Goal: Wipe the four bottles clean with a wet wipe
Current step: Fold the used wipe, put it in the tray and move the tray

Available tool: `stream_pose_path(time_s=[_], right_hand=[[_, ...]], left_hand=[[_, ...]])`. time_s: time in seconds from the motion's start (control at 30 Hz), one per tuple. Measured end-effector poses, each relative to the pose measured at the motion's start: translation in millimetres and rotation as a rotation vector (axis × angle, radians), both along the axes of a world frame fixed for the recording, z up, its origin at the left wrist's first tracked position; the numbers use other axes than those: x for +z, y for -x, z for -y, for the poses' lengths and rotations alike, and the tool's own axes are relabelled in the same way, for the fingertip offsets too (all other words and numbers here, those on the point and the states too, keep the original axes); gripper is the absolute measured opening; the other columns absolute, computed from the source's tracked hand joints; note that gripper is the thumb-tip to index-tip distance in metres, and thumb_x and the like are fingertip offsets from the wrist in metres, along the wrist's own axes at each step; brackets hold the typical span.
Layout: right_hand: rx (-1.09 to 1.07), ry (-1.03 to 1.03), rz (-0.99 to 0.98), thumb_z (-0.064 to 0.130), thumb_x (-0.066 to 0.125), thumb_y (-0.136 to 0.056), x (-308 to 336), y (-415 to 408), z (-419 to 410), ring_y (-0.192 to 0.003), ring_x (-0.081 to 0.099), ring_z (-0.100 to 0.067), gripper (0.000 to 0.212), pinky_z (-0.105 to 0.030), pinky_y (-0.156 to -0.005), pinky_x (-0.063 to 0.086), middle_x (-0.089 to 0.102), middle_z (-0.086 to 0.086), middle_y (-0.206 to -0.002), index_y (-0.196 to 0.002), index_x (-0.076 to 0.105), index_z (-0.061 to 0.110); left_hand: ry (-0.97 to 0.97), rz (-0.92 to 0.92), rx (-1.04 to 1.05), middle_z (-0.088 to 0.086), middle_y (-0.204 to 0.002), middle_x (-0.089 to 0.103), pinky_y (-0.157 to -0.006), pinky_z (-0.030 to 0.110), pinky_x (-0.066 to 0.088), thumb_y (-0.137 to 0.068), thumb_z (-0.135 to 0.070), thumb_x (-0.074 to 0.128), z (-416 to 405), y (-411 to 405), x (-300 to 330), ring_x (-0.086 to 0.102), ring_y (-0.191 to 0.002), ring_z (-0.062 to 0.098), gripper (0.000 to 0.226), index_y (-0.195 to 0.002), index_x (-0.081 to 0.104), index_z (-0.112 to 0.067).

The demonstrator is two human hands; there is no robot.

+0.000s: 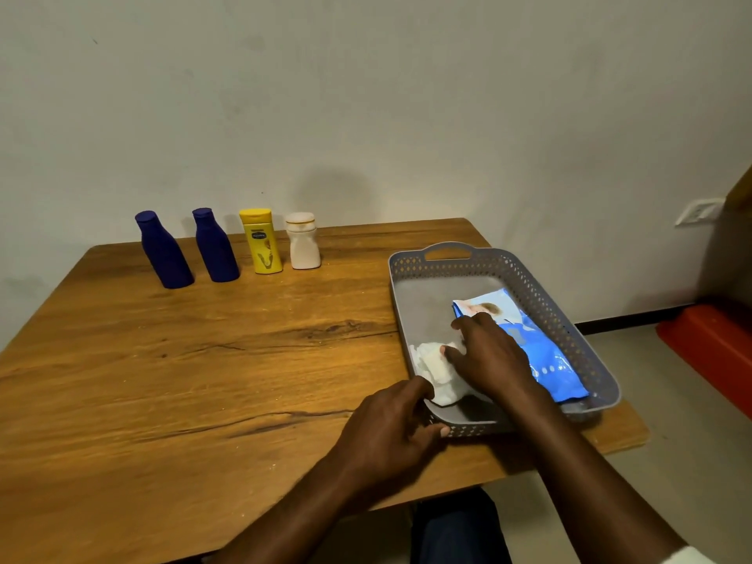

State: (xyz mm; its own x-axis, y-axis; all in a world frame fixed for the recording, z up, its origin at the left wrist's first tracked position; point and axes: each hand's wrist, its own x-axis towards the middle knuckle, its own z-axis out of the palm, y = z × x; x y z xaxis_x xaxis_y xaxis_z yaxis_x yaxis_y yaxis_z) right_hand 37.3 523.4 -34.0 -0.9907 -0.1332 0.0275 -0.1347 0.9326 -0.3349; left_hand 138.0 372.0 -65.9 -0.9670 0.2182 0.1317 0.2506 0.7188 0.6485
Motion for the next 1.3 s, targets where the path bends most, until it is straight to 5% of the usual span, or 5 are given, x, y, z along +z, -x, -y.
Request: stream_pose_path(time_s=[0.33, 0.5, 0.8, 1.07, 1.3], right_hand=[[-0.090, 0.328, -0.217, 0.022, 0.067, -0.086, 17.8, -23.7, -48.5, -0.114, 0.055, -0.026, 0.039, -0.033, -0.093, 0.041, 0.058, -0.006, -0.127, -0.124, 0.058, 0.015], [-0.250, 0.253, -0.218, 0.026, 0.067, -0.083, 3.6, -26.3, -88.5, -0.112, 0.054, -0.033, 0.038, -0.041, -0.092, 0.044, 0.061, -0.010, -0.122, -0.120, 0.060, 0.016], [-0.368, 0.121, -0.407, 0.030, 0.053, -0.074, -14.4, -38.8, -103.2, -0.112, 0.050, -0.039, 0.042, -0.049, -0.089, 0.043, 0.060, -0.013, -0.121, -0.109, 0.063, 0.010], [-0.445, 0.499, -0.222, 0.008, 0.068, -0.080, -20.3, -34.0, -119.2, -0.115, 0.053, -0.033, 0.059, -0.040, -0.093, 0.041, 0.053, -0.011, -0.131, -0.134, 0.044, 0.012], [-0.535, 0.801, -0.088, -0.003, 0.059, -0.082, -29.2, -35.2, -130.0, -0.091, 0.055, -0.026, 0.041, -0.031, -0.076, 0.039, 0.062, -0.011, -0.112, -0.118, 0.056, 0.016]], left_hand=[[-0.397, 0.167, 0.228, -0.008, -0.092, 0.060, -0.071, 0.029, 0.055, -0.087, -0.051, 0.057, -1.8, 6.8, -2.7, 0.063, -0.081, 0.010, 0.058, -0.135, 0.028, -0.037], [-0.589, 0.373, 0.352, -0.002, -0.113, 0.055, -0.085, 0.043, 0.056, -0.086, -0.043, 0.063, -6.4, 16.9, 1.3, 0.059, -0.101, 0.016, 0.055, -0.133, 0.037, -0.030], [-0.662, 0.425, 0.387, -0.002, -0.129, 0.048, -0.082, 0.029, 0.054, -0.088, -0.028, 0.065, -17.6, 17.5, 10.2, 0.052, -0.105, 0.010, 0.056, -0.136, 0.035, -0.027], [-0.643, 0.443, 0.351, -0.003, -0.128, 0.053, -0.087, 0.032, 0.055, -0.086, -0.019, 0.067, -23.4, 18.0, 16.5, 0.055, -0.107, 0.012, 0.057, -0.133, 0.037, -0.025], [-0.694, 0.477, 0.345, -0.004, -0.121, 0.049, -0.089, 0.036, 0.055, -0.085, -0.012, 0.066, -28.2, 17.5, 15.4, 0.053, -0.105, 0.013, 0.061, -0.134, 0.034, -0.028]])
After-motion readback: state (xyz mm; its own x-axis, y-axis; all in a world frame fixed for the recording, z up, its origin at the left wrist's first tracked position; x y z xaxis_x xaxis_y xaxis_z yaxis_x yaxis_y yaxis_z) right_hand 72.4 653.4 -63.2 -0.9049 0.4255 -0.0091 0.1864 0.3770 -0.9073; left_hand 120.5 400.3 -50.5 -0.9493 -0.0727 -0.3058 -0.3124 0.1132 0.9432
